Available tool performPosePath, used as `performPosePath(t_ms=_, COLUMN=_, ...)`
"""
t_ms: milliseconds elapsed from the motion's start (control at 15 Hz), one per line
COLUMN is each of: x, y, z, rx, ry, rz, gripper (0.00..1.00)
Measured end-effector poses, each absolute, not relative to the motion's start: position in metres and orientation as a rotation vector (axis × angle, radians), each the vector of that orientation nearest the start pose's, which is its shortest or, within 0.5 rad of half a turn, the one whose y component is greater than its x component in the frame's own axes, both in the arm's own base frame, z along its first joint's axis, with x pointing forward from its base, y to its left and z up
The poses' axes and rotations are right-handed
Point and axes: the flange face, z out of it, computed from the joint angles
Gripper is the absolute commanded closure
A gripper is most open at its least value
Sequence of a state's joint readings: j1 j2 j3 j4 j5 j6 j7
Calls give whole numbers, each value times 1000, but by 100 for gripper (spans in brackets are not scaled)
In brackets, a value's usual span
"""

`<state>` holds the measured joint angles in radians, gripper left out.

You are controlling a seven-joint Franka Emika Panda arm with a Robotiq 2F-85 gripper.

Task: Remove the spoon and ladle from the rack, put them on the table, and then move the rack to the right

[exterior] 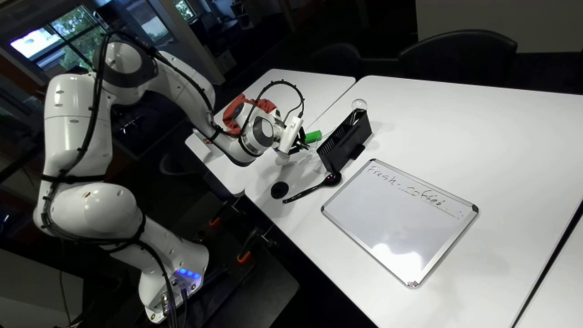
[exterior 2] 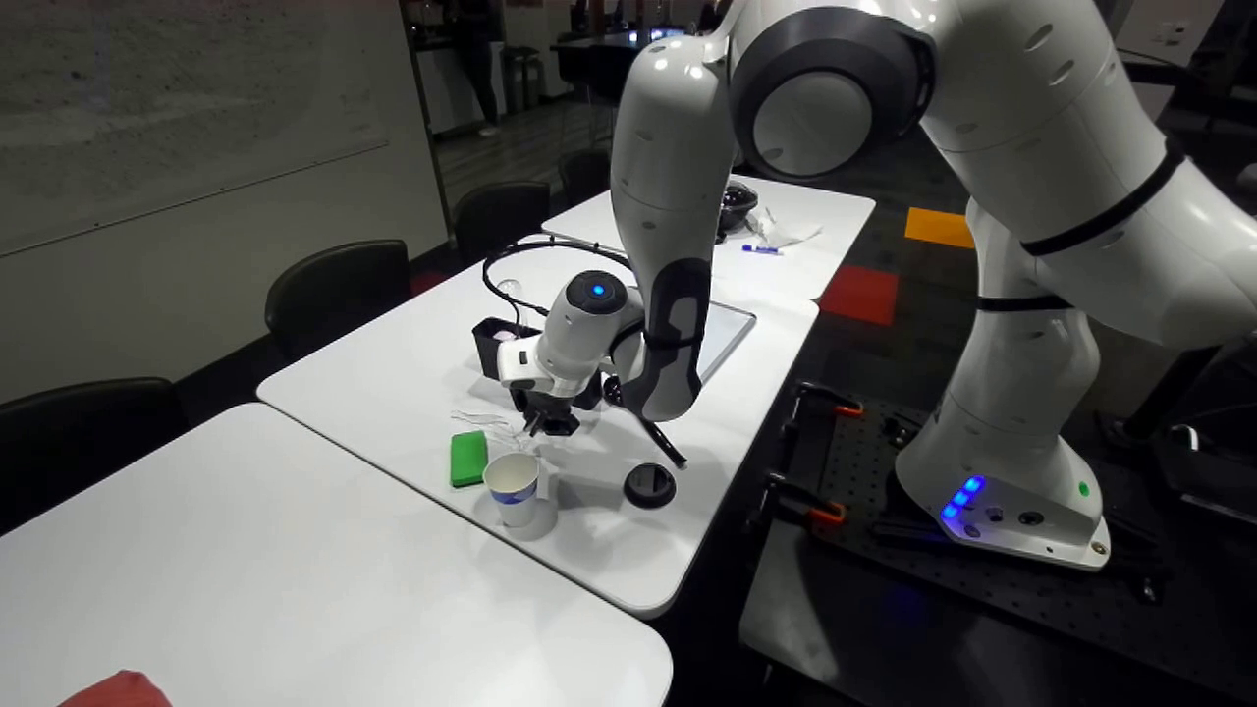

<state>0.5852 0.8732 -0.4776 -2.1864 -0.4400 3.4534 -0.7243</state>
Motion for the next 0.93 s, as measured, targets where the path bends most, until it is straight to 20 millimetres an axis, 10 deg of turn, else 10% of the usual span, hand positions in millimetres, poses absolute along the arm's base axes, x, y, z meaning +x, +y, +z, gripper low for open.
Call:
performPosePath(t_ms=533, x=523, y=93, z=44, rx=-2558, ry=-2353, rz=-454, gripper=28)
performPosePath(t_ms=933, x=531, y=114, z=98, rx=-2562, ry=-2332, rz=-607, gripper=0)
